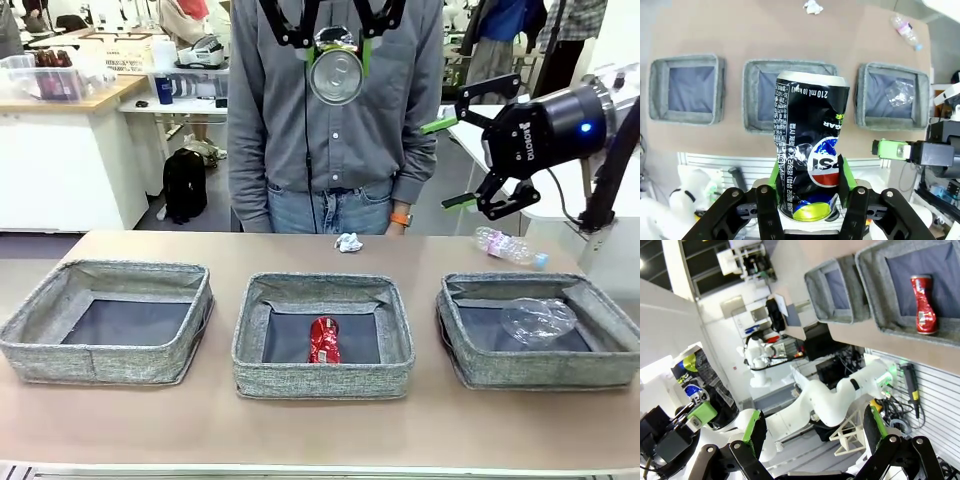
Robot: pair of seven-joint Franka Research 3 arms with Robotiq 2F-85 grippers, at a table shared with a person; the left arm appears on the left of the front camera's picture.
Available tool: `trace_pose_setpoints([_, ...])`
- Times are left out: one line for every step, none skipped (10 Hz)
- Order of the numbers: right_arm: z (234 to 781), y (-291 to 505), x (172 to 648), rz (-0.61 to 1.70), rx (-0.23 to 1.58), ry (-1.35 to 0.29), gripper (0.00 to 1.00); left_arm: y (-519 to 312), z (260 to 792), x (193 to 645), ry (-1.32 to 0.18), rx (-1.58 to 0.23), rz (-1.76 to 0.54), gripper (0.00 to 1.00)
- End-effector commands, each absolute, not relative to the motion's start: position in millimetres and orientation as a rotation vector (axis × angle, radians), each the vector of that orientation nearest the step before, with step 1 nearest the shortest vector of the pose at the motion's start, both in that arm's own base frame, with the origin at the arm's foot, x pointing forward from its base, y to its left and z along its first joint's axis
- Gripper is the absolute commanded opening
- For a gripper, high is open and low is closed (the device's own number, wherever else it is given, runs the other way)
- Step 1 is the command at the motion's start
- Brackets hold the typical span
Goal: Sort the waste into the appropriate baskets.
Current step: Pick up the waste item pointed out by the person, then place the picked waste into the Fabric basket indicated by the person.
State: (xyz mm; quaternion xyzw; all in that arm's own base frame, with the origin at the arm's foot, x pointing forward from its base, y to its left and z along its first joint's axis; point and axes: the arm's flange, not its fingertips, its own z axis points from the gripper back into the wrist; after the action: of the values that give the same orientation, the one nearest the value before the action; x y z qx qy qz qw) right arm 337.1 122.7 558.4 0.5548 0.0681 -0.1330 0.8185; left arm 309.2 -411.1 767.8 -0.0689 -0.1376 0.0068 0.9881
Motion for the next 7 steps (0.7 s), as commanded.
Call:
trace_pose_setpoints([558.7, 124.3, 338.9, -0.264, 1.213, 0.135, 1.00, -401.0, 763.6, 304.8, -0.290, -0.143, 0.013, 0.47])
trace_pose_setpoints([558.7, 124.3, 338.9, -0.264, 1.213, 0.135, 1.00, -401.0, 763.6, 304.8, -0.290, -0.143, 0.013, 0.47])
trace_pose_setpoints([558.7, 124.3, 338.9, -0.264, 1.213, 0.135, 1.00, -401.0, 763.6, 304.8, -0.290, -0.143, 0.013, 0.47])
trace_pose_setpoints([558.7, 124.3, 338.9, -0.264, 1.213, 0.135, 1.00, -401.0, 763.6, 304.8, -0.290, -0.143, 0.013, 0.47])
trace_pose_setpoints([558.7, 124.3, 338.9, -0.264, 1.213, 0.135, 1.00, -401.0, 763.6, 304.8, -0.290, -0.143, 0.013, 0.47])
trace_pose_setpoints([558.7, 124.3, 338.9, -0.264, 1.213, 0.135, 1.00, -401.0, 763.6, 304.8, -0.290, -0.143, 0.013, 0.47])
trace_pose_setpoints([558.7, 124.3, 338.9, -0.264, 1.213, 0.135, 1.00, -401.0, 763.6, 304.8, -0.290, -0.143, 0.013, 0.47])
